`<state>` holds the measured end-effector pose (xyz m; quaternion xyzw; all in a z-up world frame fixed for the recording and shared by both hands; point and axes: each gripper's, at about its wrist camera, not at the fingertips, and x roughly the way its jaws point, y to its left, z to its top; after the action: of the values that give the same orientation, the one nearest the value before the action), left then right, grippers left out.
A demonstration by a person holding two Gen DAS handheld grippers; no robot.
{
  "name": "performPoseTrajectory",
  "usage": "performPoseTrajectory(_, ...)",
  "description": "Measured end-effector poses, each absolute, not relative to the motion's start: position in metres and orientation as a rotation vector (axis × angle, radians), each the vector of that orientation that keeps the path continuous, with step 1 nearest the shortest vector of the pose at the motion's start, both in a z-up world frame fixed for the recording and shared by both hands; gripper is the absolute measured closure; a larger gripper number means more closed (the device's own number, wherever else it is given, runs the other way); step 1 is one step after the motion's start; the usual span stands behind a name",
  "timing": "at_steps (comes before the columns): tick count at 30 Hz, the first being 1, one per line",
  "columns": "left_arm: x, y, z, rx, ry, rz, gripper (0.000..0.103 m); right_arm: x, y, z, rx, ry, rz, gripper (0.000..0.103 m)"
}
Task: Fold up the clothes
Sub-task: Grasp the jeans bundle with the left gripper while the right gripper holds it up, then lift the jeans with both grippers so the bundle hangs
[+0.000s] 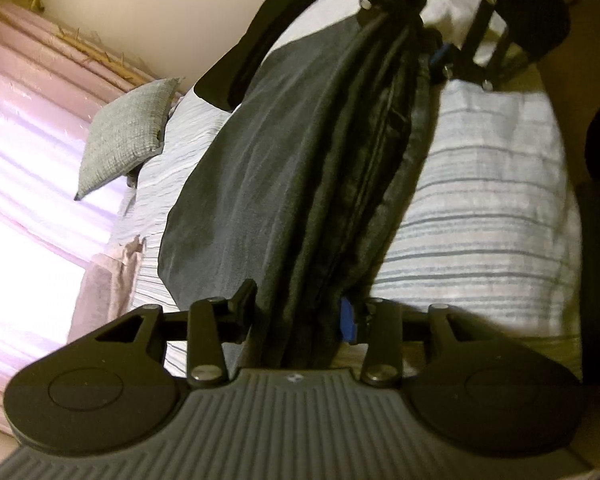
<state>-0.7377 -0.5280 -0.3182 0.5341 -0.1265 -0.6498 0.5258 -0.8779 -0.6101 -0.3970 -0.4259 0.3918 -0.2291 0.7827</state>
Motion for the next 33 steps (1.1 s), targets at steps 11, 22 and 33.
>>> performPoseTrajectory(11,-0.739,-0.559,-0.229,1.419,-0.108,-1.632,0.076,-0.88,-0.658,-0.279,-0.652,0.927,-0.277,0.073)
performPoseTrajectory(22,-0.737,-0.611,-0.061,1.383,0.058,-1.864,0.078,-0.889,-0.665,-0.094,-0.472,1.131,-0.223,0.078)
performPoseTrajectory(33,-0.774,-0.726,-0.011,1.303,-0.157,-2.017,0.078,-0.923,-0.72,-0.016,-0.483,1.187,-0.431,0.078)
